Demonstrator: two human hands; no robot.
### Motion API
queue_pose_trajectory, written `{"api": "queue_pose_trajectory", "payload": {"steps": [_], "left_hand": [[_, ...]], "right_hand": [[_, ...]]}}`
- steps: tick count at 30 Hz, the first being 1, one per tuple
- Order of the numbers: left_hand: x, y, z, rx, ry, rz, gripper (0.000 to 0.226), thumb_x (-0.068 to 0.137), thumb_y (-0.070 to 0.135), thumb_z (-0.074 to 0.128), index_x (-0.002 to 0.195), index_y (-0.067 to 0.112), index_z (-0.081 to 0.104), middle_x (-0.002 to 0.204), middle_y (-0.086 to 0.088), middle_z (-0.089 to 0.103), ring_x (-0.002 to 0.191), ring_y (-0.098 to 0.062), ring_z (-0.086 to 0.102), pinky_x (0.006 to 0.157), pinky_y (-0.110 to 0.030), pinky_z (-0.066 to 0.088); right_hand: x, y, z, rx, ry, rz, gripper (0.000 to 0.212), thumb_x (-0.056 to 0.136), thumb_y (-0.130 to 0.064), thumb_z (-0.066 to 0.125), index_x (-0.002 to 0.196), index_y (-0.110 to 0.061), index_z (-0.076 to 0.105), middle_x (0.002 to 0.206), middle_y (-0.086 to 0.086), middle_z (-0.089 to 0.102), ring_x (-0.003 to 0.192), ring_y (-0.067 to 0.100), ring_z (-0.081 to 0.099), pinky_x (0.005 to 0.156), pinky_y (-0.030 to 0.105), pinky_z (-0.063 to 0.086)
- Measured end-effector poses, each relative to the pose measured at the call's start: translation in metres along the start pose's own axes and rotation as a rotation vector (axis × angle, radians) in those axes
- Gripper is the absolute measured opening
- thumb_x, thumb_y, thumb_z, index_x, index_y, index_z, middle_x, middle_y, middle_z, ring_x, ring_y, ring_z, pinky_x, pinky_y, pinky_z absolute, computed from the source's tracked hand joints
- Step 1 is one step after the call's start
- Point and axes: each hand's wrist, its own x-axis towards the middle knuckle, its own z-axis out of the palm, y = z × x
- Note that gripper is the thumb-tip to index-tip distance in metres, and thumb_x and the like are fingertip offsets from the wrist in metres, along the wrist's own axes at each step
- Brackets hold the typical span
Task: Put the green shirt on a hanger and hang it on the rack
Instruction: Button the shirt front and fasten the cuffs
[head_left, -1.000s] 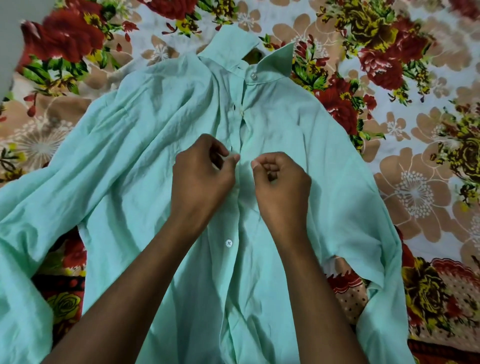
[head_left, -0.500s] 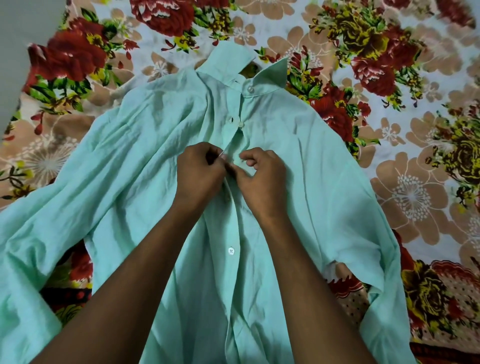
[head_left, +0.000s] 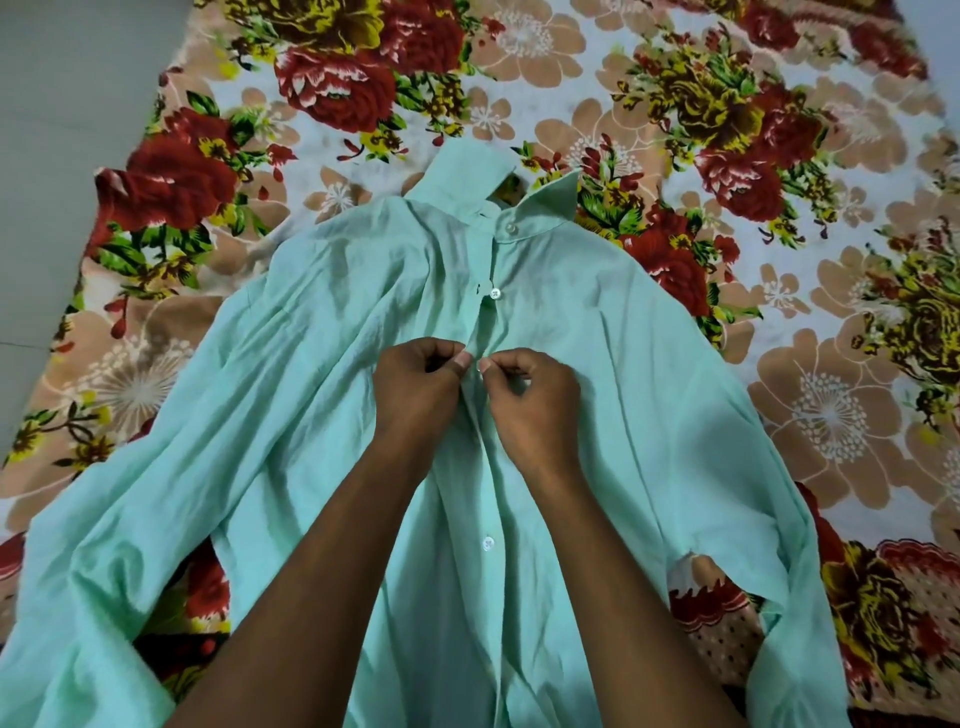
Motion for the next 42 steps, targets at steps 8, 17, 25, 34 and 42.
{"api": "queue_pose_trajectory", "payload": {"steps": [8, 17, 25, 34, 42], "left_hand": [[0.0, 0.0, -0.001, -0.002, -0.039, 0.005, 0.006, 0.091, 0.014, 0.075, 0.091, 0.01, 0.079, 0.072, 0.002, 0.073, 0.063, -0.005, 0.063, 0.071, -0.027, 0.053], [0.005, 0.02, -0.01, 0.064, -0.158, -0.041, 0.023, 0.084, 0.001, 0.069, 0.067, 0.014, 0.079, 0.056, -0.003, 0.068, 0.049, -0.011, 0.058, 0.051, -0.022, 0.051], [0.007, 0.027, -0.008, 0.217, -0.173, -0.056, 0.002, 0.081, 0.005, 0.079, 0.082, 0.005, 0.078, 0.047, 0.002, 0.065, 0.038, -0.004, 0.057, 0.042, -0.014, 0.045], [0.006, 0.034, 0.003, 0.372, -0.161, -0.103, 0.02, 0.083, 0.006, 0.077, 0.065, 0.013, 0.071, 0.042, 0.003, 0.056, 0.032, -0.004, 0.046, 0.036, -0.012, 0.036], [0.012, 0.042, 0.005, 0.454, -0.213, -0.146, 0.023, 0.089, 0.013, 0.077, 0.069, 0.012, 0.066, 0.06, -0.009, 0.054, 0.048, -0.017, 0.046, 0.046, -0.02, 0.04]], "right_hand": [[0.009, 0.0, 0.002, 0.079, -0.052, 0.176, 0.009, 0.091, -0.018, 0.074, 0.09, -0.013, 0.081, 0.084, -0.006, 0.078, 0.079, 0.004, 0.071, 0.08, 0.026, 0.059], [0.017, 0.004, -0.003, 0.136, -0.112, 0.226, 0.008, 0.09, -0.012, 0.074, 0.088, -0.014, 0.081, 0.084, -0.004, 0.078, 0.082, 0.009, 0.074, 0.087, 0.032, 0.061], [0.02, 0.011, -0.008, 0.223, -0.206, 0.224, 0.011, 0.093, -0.01, 0.07, 0.097, -0.007, 0.08, 0.092, 0.004, 0.079, 0.089, 0.017, 0.074, 0.091, 0.037, 0.06], [0.021, 0.02, -0.02, 0.347, -0.35, 0.151, 0.015, 0.095, -0.019, 0.071, 0.104, -0.011, 0.081, 0.096, -0.003, 0.081, 0.093, 0.005, 0.074, 0.088, 0.019, 0.057], [0.012, 0.02, -0.013, 0.278, -0.199, 0.066, 0.016, 0.097, -0.017, 0.066, 0.096, -0.015, 0.083, 0.089, -0.011, 0.08, 0.085, -0.007, 0.071, 0.078, 0.007, 0.051]]}}
